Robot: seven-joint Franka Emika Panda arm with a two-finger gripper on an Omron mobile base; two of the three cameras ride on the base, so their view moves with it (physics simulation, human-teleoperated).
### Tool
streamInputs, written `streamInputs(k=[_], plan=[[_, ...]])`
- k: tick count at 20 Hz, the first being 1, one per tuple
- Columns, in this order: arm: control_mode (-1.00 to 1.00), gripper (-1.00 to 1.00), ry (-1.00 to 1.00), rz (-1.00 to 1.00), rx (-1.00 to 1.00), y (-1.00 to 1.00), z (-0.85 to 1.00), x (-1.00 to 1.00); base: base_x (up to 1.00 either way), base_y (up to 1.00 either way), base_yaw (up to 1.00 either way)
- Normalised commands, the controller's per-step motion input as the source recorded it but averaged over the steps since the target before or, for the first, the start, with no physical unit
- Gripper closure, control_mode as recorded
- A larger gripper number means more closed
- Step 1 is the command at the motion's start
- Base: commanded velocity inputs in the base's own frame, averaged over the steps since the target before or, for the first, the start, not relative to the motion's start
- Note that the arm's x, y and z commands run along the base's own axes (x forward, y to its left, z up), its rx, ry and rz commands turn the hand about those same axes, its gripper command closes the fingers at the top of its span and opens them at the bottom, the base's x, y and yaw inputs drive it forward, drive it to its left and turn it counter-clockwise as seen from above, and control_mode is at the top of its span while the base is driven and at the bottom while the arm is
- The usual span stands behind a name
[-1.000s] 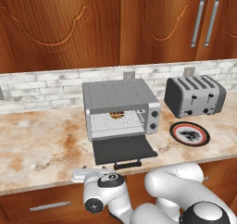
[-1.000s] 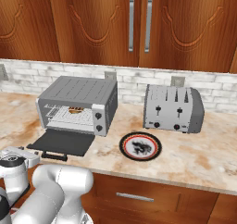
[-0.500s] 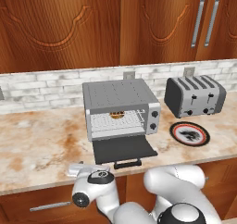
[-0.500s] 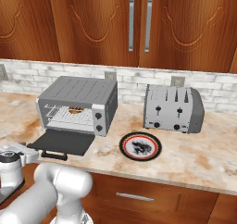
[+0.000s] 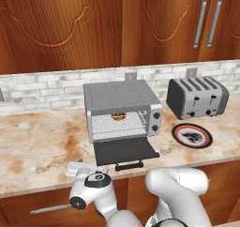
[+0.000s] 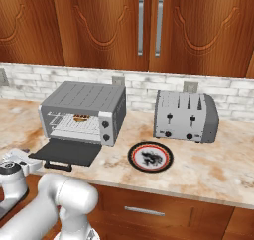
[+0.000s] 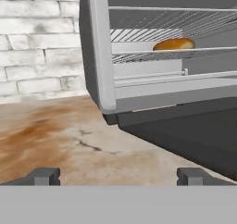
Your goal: Pick up the bagel from the plate, place it on the toaster oven rack, close the door, and set the timer.
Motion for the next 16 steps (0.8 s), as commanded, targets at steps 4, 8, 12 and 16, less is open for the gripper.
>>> streamInputs(k=[4,8,12,16], plan=[[-1.0,-1.0,-0.23,0.0,0.08,-0.4,0.0,0.19,0.0,0.0,0.0],[-1.0,-1.0,-0.27,0.0,0.06,-0.24,0.04,0.09,0.0,0.0,0.0],[-1.0,-1.0,-0.39,0.0,0.04,-0.11,0.17,0.0,0.0,0.0,0.0],[-1.0,-1.0,-0.3,0.0,0.05,-0.06,0.44,0.0,0.0,0.0,0.0]])
